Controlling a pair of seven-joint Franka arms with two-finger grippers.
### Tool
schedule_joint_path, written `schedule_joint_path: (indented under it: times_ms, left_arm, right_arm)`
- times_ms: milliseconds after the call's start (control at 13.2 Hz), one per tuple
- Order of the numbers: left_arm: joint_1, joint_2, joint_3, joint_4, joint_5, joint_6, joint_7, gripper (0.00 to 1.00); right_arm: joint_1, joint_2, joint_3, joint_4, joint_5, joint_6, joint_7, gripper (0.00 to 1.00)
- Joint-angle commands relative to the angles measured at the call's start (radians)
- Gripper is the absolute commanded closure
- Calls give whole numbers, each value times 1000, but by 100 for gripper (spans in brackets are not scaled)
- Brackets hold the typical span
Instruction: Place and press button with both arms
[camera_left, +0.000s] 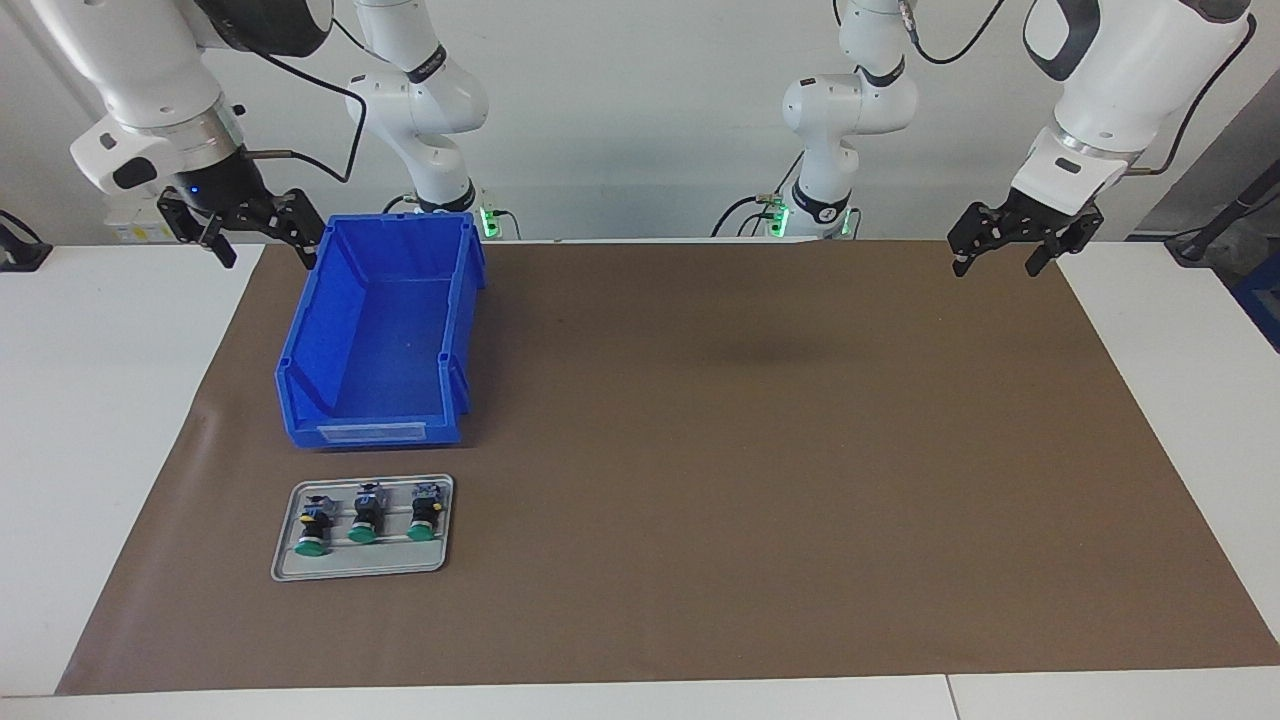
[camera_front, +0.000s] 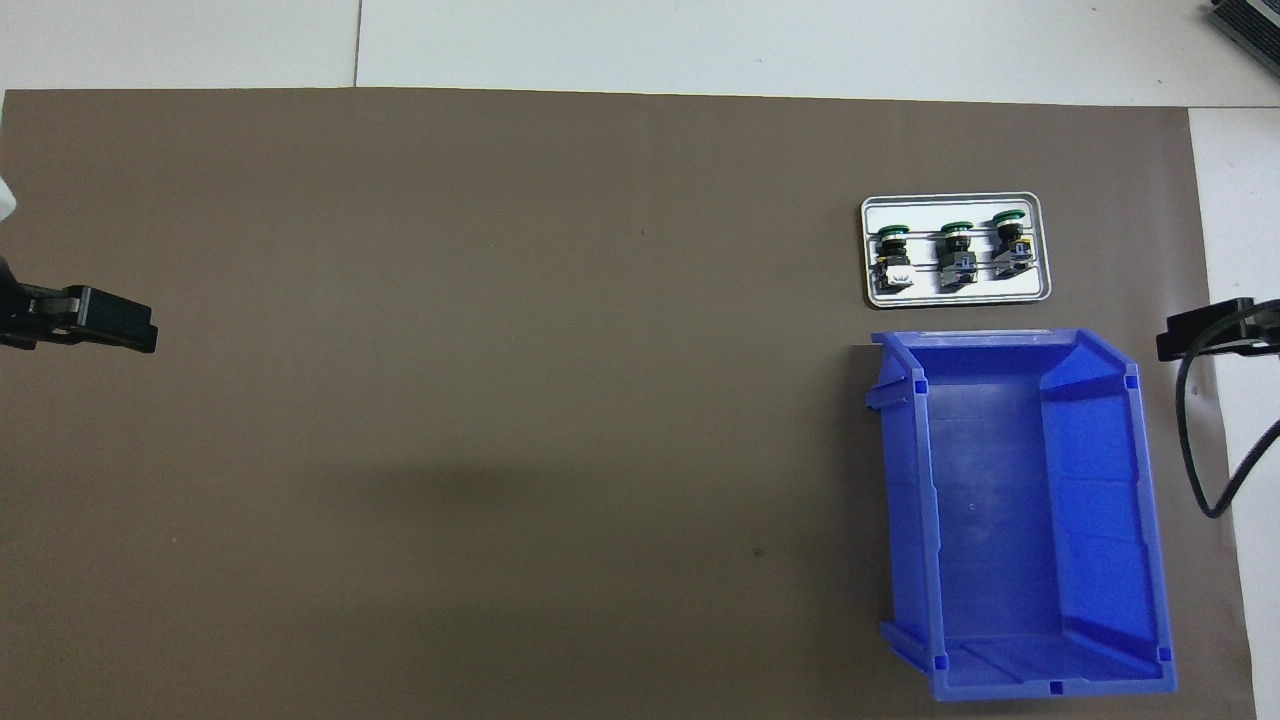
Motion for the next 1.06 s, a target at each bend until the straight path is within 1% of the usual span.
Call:
schedule_joint_path:
  times_ms: [0,759,987]
  left_arm:
    - [11,-30,-6,-35,-11,15,7,0]
    - [11,-30,-6,-35,-11,14,7,0]
    - [11,-30,-6,-35,-11,14,7,0]
  right_arm:
    - [-5,-13,7,-15,-13,11,25,0]
    - [-5,-7,9,-15,-7,40,61,0]
    - [-5,43,10,-2,-2,133,59,0]
